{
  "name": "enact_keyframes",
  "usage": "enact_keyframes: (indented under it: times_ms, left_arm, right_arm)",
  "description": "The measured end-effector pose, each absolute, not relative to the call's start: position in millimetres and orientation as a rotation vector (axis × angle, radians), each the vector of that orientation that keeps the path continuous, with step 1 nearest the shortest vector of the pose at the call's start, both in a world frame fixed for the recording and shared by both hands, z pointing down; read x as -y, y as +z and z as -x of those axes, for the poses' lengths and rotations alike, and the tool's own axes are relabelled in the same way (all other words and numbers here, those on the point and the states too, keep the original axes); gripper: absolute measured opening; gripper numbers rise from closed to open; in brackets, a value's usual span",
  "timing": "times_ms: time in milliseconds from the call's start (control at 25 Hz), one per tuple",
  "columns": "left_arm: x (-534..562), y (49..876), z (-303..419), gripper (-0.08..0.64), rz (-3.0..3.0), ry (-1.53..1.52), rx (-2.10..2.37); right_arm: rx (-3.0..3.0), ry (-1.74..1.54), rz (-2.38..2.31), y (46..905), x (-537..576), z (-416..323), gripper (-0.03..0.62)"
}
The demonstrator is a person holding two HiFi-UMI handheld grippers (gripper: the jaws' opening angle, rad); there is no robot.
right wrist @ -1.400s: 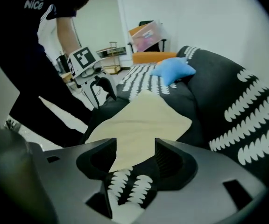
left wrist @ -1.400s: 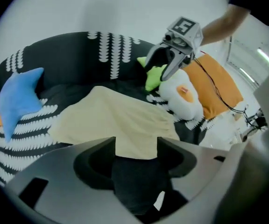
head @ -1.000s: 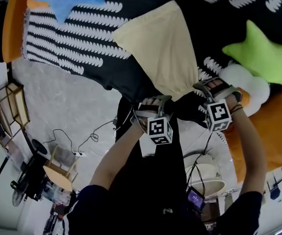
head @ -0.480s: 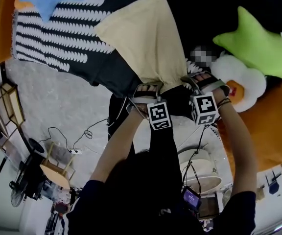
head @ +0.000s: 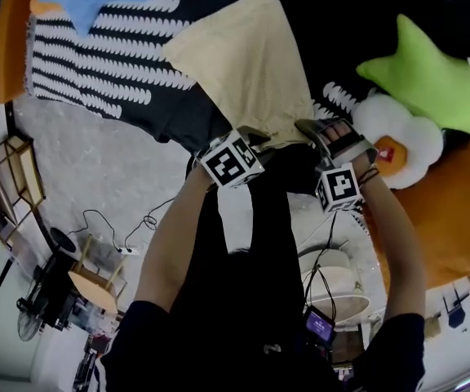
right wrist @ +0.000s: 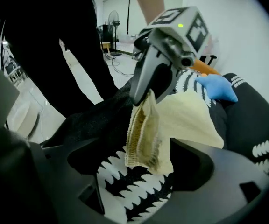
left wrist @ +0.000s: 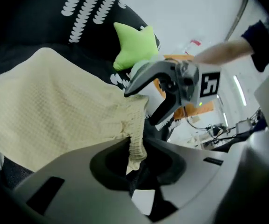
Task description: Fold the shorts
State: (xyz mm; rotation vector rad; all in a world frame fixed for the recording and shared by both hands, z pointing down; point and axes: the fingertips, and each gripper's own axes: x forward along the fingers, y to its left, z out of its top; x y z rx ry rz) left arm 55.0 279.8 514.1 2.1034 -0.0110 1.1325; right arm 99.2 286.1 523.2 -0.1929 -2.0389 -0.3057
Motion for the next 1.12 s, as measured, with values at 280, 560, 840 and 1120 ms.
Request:
enact_keyframes:
  times_ms: [280, 560, 840, 1120]
  left_arm:
    - [-247.4, 483.0, -43.1, 0.08, -1.988, 0.961, -0.129]
    - [-231.0, 479.8, -23.2, 0.084, -2.003, 1.101, -0.231]
    - [-249.7, 484.1, -21.7, 0.292, -2.202, 1.371, -0.344]
    - [-221.2, 495.2, -20.7, 0.304, -2.285, 1.176, 0.101]
  right_arm:
    - [2.0, -0.49, 0.047, 537.1, -250.2, -85.9, 0.437]
    - [2.042, -0.676, 0.014, 514.3, -220.9, -73.3, 0.143]
    - [2.138, 0.044, 0.069, 503.1, -230.2, -80.5, 0.051]
    - [2.172, 0.519, -0.021, 486.4, -209.5, -74.4, 0.043]
